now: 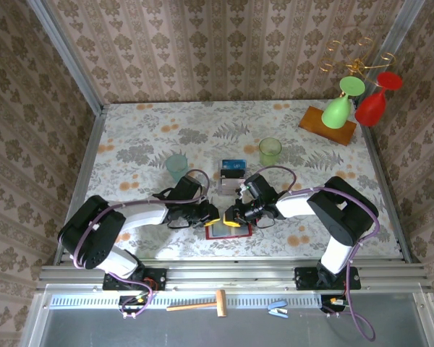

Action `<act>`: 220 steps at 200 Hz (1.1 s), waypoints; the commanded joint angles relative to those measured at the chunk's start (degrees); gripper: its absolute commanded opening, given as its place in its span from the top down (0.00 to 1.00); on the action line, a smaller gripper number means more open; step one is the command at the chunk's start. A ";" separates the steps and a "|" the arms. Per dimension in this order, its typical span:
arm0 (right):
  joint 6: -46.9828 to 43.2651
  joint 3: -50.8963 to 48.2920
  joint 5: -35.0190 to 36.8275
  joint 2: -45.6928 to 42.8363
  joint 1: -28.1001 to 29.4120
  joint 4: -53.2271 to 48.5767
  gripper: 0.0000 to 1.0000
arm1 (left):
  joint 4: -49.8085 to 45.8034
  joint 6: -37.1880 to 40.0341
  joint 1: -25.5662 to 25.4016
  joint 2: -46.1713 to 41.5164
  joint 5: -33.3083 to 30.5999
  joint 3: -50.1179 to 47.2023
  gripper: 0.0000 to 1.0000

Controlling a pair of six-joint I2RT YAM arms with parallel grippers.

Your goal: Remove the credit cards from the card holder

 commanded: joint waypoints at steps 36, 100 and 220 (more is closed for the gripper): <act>-0.25 0.54 4.89 -5.50 -0.32 -8.67 0.76 | 1.51 -1.41 -0.50 -1.18 1.81 -0.22 0.75; -9.08 7.26 14.87 -15.38 -0.95 -30.86 0.74 | -1.71 -0.27 -1.00 -2.70 2.08 4.22 0.72; -15.09 7.08 22.54 -26.79 -6.10 -44.91 0.71 | 2.54 -1.29 -5.11 5.42 3.98 12.26 0.64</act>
